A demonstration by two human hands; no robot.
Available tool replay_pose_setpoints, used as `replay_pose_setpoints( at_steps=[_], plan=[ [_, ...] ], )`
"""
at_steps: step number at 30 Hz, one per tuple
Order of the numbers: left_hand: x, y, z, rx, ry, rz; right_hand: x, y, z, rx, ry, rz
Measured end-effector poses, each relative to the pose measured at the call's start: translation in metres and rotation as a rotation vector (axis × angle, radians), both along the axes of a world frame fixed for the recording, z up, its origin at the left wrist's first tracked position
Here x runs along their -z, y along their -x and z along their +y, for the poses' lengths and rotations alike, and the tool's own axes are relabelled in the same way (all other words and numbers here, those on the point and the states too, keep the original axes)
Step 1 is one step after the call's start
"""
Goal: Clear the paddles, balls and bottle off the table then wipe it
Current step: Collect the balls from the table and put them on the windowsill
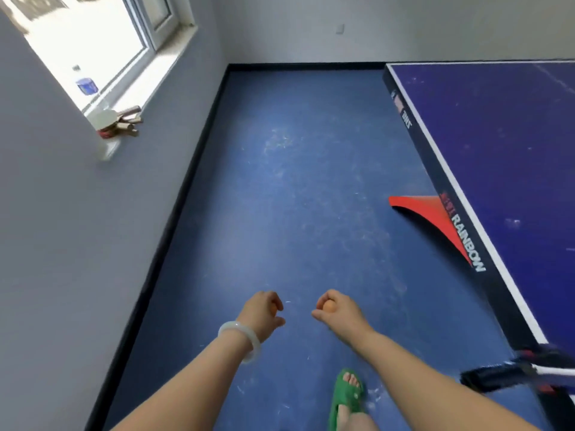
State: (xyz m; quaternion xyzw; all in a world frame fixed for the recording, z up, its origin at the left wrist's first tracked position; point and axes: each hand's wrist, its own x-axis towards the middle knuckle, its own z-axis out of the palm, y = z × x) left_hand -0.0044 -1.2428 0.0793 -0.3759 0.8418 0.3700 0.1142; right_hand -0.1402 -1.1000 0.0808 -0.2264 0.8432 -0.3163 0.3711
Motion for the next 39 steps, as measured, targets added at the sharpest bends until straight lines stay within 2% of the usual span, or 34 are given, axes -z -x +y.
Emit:
replay_pose_setpoints(
  at_steps=[6, 12, 18, 27, 33, 39],
  plan=[
    [0.0, 0.031, -0.072, -0.175, -0.051, 0.011, 0.001, 0.044, -0.101, -0.164, 0.026, -0.032],
    [-0.02, 0.087, -0.163, -0.388, -0.059, 0.028, -0.006, 0.124, -0.21, -0.335, 0.045, -0.031],
    [-0.036, 0.132, -0.233, -0.503, -0.059, 0.041, -0.019, 0.193, -0.322, -0.503, 0.095, -0.099],
    [-0.026, 0.172, -0.362, -0.716, -0.079, 0.09, -0.027, 0.234, -0.492, -0.718, 0.092, -0.051],
    [-0.018, 0.201, -0.493, -0.809, -0.081, 0.181, -0.031, 0.257, -0.634, -0.762, 0.059, -0.027],
    [-0.026, 0.223, -0.608, -0.852, -0.097, 0.195, -0.042, 0.271, -0.758, -0.776, 0.07, -0.062]
  ],
)
